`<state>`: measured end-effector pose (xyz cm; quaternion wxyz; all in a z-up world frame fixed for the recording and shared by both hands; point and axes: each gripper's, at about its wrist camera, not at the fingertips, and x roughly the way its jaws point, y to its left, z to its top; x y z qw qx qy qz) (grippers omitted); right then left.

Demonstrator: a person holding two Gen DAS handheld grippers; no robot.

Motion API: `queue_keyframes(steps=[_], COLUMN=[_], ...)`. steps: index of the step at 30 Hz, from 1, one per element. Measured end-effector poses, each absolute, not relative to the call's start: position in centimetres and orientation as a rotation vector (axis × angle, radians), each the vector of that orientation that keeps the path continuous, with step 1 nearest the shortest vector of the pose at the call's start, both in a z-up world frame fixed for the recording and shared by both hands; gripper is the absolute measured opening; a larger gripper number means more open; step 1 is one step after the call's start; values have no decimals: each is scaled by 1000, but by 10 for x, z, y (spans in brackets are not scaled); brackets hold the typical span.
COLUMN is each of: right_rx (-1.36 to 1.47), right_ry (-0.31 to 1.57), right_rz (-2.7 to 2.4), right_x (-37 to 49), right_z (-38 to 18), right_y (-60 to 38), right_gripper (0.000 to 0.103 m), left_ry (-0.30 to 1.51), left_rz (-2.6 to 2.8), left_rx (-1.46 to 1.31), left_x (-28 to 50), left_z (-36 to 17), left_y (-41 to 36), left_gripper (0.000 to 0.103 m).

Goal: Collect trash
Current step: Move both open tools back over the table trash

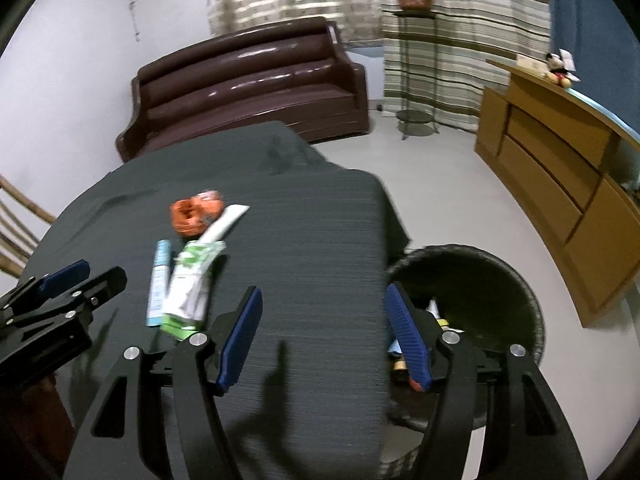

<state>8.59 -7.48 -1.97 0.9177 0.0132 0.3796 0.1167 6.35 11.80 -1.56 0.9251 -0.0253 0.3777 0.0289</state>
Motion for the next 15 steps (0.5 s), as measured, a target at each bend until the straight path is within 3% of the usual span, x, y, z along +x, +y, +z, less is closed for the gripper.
queue_keyframes(steps=[15], right_rx=[-58], right_ry=[826], right_rz=[353], right_x=[95], right_z=[-28], right_y=[4], right_gripper=[63], left_ry=[808], left_rz=[143], left_rx=[-86], left_x=[53], left_z=[-27], left_y=[174], left_gripper=[68])
